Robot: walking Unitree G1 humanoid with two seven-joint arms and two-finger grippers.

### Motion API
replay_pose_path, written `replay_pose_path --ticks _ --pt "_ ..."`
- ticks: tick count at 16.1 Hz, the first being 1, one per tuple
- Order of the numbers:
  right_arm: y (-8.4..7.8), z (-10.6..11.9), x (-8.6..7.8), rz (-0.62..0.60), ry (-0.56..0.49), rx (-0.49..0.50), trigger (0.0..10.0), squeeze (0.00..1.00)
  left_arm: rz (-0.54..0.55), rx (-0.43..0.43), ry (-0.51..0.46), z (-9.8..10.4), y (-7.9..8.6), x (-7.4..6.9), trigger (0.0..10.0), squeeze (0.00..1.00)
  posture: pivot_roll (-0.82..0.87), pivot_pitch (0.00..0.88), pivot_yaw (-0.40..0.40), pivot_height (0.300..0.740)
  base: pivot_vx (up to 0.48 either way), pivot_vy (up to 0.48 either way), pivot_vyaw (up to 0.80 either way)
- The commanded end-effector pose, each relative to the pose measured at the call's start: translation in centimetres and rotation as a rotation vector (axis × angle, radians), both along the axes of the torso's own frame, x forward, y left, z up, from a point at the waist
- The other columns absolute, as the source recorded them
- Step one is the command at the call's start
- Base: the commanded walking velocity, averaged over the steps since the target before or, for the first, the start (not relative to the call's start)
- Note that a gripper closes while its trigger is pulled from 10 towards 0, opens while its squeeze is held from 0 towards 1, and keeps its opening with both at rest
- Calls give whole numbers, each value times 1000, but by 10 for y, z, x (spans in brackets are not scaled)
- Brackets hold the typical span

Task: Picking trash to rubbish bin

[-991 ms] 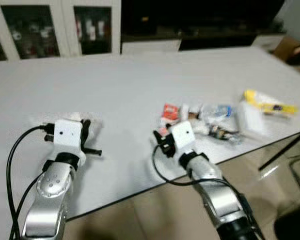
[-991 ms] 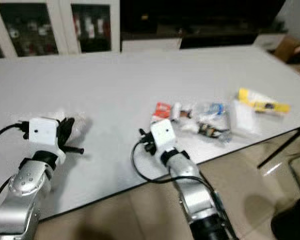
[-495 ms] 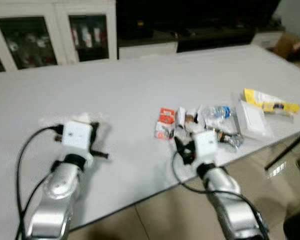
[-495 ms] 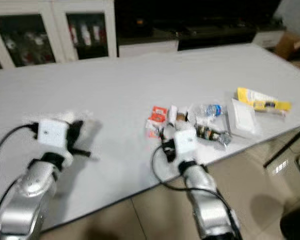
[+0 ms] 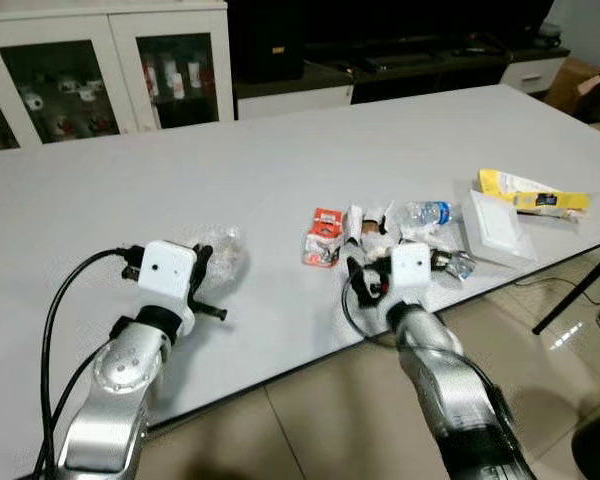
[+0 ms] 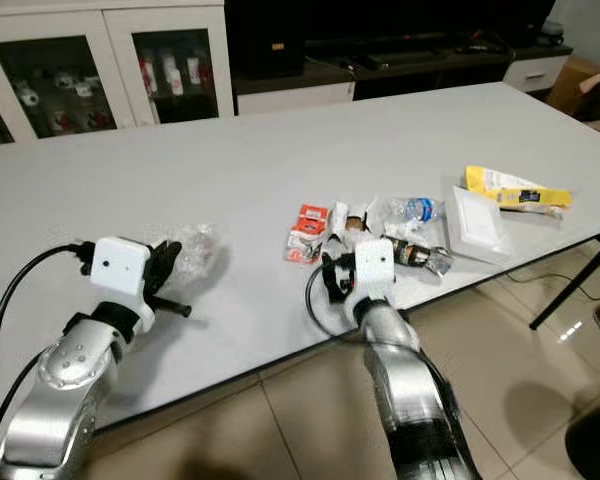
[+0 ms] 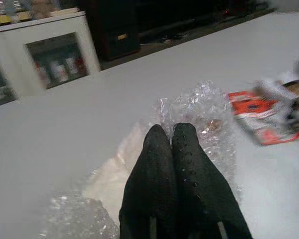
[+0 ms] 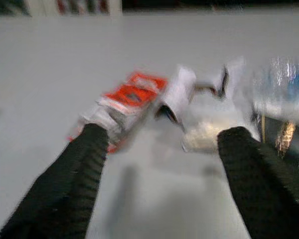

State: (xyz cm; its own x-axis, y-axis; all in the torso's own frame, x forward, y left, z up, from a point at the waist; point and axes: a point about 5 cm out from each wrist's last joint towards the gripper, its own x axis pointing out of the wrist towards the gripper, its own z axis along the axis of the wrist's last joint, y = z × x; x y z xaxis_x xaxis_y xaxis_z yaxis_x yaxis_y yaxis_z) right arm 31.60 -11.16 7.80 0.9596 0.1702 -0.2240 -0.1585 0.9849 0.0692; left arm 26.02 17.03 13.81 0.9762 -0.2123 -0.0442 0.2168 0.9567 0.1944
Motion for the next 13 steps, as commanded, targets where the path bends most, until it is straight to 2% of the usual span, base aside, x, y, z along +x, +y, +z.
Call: replay_pose_path --ticks 1,2,3,6,8,12,13 --pt "0 -2 5 -21 23 24 10000 1000 -49 -16 -24 8 -7 -1 10000 0 98 0 -48 740 0 0 0" --pt "3 -3 11 -16 43 21 10000 855 -61 -22 -24 10 -8 -2 10000 0 102 0 -53 740 0 0 0" --pt "11 -3 19 9 68 31 10000 0 -64 -13 -35 12 -9 -2 10000 0 111 0 -65 740 0 0 0" --pt "20 -3 28 -7 86 74 10000 0 -43 -9 -35 12 -6 -3 10000 0 121 0 -77 740 0 0 0" --pt "19 -2 35 -72 92 87 10000 0 -42 -11 -37 14 -5 -4 10000 0 132 0 -81 740 0 0 0" --pt "22 5 44 -99 90 88 10000 0 -45 -1 -36 16 -6 -6 10000 0 164 0 -91 740 0 0 0" --pt "27 4 46 -84 120 151 10000 0 -42 8 -37 18 -3 -8 10000 0 177 0 -91 740 0 0 0"
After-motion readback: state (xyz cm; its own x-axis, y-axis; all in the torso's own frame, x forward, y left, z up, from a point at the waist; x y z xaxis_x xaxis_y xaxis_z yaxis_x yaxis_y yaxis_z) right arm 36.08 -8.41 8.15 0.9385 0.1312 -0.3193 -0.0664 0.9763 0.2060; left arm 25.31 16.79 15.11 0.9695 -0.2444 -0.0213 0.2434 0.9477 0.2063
